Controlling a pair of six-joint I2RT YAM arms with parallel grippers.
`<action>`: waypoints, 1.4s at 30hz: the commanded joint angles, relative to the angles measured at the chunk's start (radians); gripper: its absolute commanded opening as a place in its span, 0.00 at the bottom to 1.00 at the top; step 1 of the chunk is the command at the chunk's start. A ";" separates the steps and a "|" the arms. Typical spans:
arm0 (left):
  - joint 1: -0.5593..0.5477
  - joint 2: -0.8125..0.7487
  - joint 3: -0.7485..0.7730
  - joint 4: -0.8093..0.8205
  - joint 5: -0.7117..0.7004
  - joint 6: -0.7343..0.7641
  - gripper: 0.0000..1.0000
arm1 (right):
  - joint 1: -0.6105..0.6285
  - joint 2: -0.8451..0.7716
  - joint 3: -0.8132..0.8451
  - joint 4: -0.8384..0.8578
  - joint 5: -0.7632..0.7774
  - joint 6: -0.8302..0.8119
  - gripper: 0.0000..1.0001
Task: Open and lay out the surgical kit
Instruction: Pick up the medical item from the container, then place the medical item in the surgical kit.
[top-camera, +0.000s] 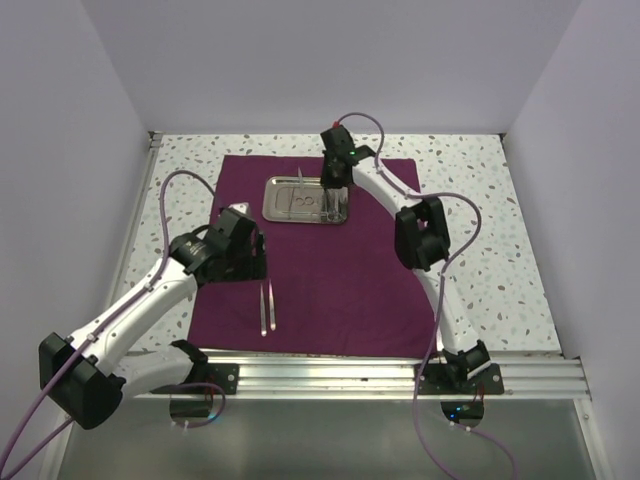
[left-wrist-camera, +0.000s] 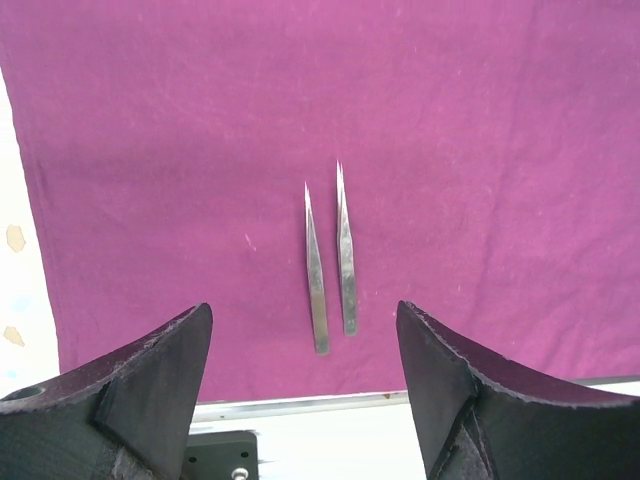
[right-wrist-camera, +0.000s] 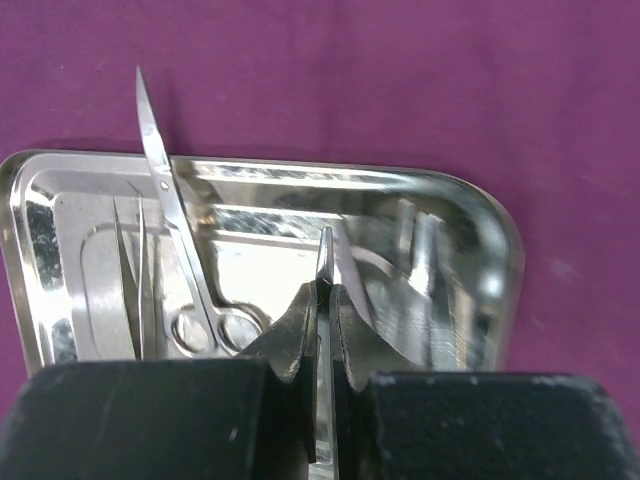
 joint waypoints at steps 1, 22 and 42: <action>-0.004 0.053 0.075 0.041 -0.044 0.046 0.78 | -0.013 -0.190 -0.066 0.003 -0.004 -0.013 0.00; 0.140 0.458 0.422 0.222 0.047 0.195 0.86 | -0.002 -0.950 -1.228 0.422 -0.216 0.298 0.00; 0.159 0.880 0.822 0.257 0.139 0.183 0.81 | 0.245 -1.106 -1.544 0.420 -0.158 0.465 0.00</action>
